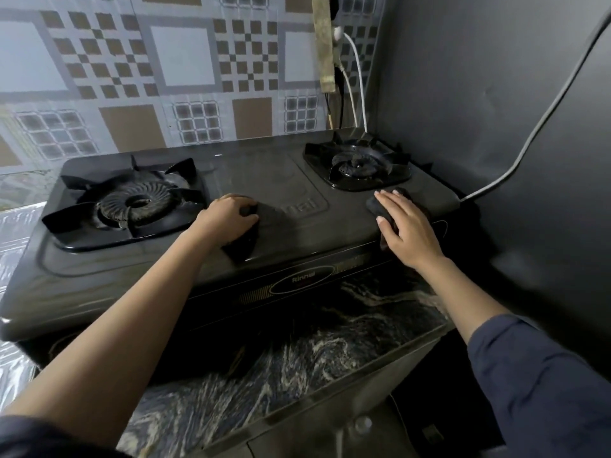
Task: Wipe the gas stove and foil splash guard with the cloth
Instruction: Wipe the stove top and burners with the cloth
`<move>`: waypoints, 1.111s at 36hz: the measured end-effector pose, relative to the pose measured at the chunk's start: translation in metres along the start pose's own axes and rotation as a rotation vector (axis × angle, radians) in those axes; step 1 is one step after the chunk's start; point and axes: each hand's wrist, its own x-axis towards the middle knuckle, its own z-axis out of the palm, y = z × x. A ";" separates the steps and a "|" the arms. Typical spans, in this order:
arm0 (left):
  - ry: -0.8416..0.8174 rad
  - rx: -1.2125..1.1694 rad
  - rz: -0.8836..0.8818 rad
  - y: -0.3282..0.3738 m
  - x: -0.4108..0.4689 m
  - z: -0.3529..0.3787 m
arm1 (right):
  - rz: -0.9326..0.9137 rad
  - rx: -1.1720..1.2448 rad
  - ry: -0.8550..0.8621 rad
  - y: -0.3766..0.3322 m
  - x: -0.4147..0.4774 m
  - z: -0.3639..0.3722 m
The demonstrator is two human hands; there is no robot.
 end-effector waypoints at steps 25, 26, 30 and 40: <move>0.067 0.073 -0.083 -0.004 -0.048 -0.013 | 0.019 0.171 0.160 -0.123 0.017 0.048; 0.066 0.074 -0.086 -0.003 -0.049 -0.013 | 0.012 0.183 0.150 -0.131 0.017 0.050; 0.065 0.072 -0.096 -0.001 -0.052 -0.016 | -0.016 0.195 -0.054 -0.148 0.021 0.051; 0.114 0.027 -0.092 -0.003 -0.090 -0.025 | -0.198 0.139 -0.268 -0.118 0.014 0.031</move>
